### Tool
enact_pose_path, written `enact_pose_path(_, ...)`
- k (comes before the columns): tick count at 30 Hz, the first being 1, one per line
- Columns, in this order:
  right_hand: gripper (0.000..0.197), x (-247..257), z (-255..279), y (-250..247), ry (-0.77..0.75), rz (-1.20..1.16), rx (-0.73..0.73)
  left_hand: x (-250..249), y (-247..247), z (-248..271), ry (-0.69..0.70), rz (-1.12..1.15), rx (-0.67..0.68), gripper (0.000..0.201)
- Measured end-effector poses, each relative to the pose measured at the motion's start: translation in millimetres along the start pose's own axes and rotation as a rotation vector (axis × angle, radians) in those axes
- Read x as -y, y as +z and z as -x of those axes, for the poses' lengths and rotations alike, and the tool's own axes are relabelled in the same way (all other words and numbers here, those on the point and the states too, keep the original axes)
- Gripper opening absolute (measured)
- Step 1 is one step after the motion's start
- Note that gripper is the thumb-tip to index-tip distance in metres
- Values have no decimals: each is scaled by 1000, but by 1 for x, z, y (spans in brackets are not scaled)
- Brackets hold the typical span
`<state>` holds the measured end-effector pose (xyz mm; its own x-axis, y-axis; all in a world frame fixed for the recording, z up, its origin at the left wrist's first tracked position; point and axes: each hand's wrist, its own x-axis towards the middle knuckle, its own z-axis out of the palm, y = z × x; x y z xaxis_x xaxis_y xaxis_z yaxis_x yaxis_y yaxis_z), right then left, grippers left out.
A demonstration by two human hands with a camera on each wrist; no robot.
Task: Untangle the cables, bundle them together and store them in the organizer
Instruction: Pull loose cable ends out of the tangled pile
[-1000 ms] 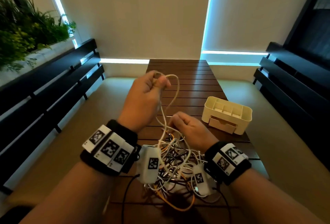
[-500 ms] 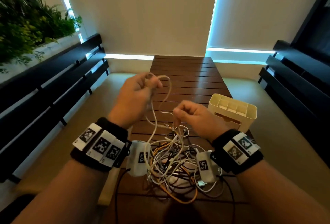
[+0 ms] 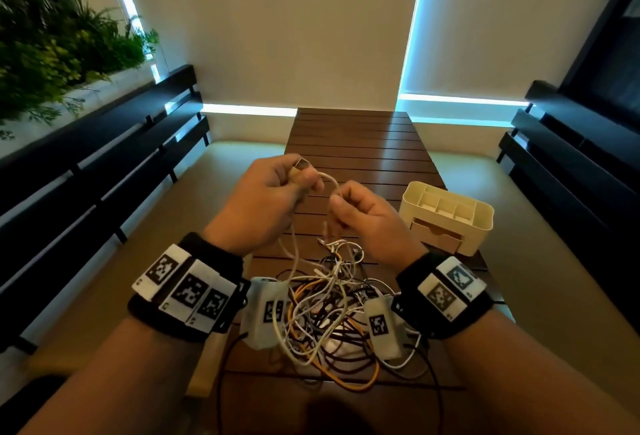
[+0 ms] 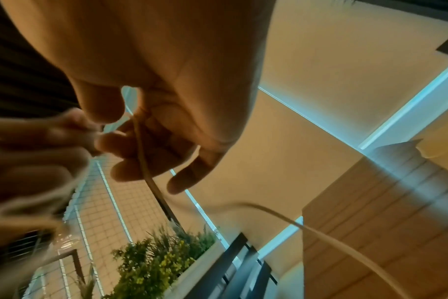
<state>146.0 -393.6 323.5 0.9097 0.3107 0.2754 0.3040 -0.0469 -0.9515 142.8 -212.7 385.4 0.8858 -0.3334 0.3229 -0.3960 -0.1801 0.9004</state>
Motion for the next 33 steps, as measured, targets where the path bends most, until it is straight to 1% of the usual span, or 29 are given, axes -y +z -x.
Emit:
enact_pose_path(2,20,-14,6,0,63,39,0,-11,-5,2,9,140,-57,25)
enact_pose_path(4,24,-24,10,1,105,84,-16,-16,-8,4,6,234,-80,26)
enact_pose_path(6,24,-23,10,-2,106,127,-76,-10,-8,4,-31,225,-90,27)
enact_pose_path(7,23,-21,9,-5,91,154,-131,-3,-10,4,-81,188,-93,28)
enact_pose_path(9,16,-14,5,-16,43,173,-269,14,-15,3,-244,0,-55,29)
enact_pose_path(10,13,-11,2,-22,18,183,-327,22,-17,4,-341,-139,2,28)
enact_pose_path(11,14,-7,0,-28,-8,214,-366,29,-17,5,-427,-274,66,28)
enact_pose_path(12,16,-4,-1,-32,-30,267,-382,32,-16,7,-485,-395,107,28)
enact_pose_path(13,17,-1,-2,-36,-56,327,-382,34,-13,7,-506,-496,104,28)
enact_pose_path(14,16,3,-3,-38,-88,402,-373,33,-9,6,-490,-565,52,28)
enact_pose_path(15,14,7,-5,-39,-124,489,-362,31,-7,4,-446,-611,-34,28)
enact_pose_path(17,9,10,-7,-42,-210,637,-312,20,-2,2,-323,-630,-225,30)
enact_pose_path(18,8,10,-9,-42,-250,679,-274,13,1,1,-253,-619,-285,30)
enact_pose_path(19,8,10,-10,-40,-281,698,-244,8,6,-1,-182,-613,-301,30)
enact_pose_path(20,7,11,-10,-38,-311,705,-227,3,11,-2,-124,-609,-277,30)
enact_pose_path(22,7,14,-10,-32,-356,690,-223,2,26,-5,-64,-566,-164,24)
enact_pose_path(24,8,17,-7,-28,-353,653,-238,9,38,-8,-81,-508,-41,20)
enact_pose_path(25,8,18,-5,-27,-337,631,-242,14,40,-8,-98,-482,-6,21)
enact_pose_path(28,6,16,3,-30,-270,599,-235,19,42,-6,-92,-422,-9,27)
enact_pose_path(31,9,3,19,-30,-135,524,-243,18,42,-8,-65,-397,-35,28)
enact_pose_path(33,14,-4,32,-28,-56,515,-234,19,43,-8,-78,-368,-47,28)
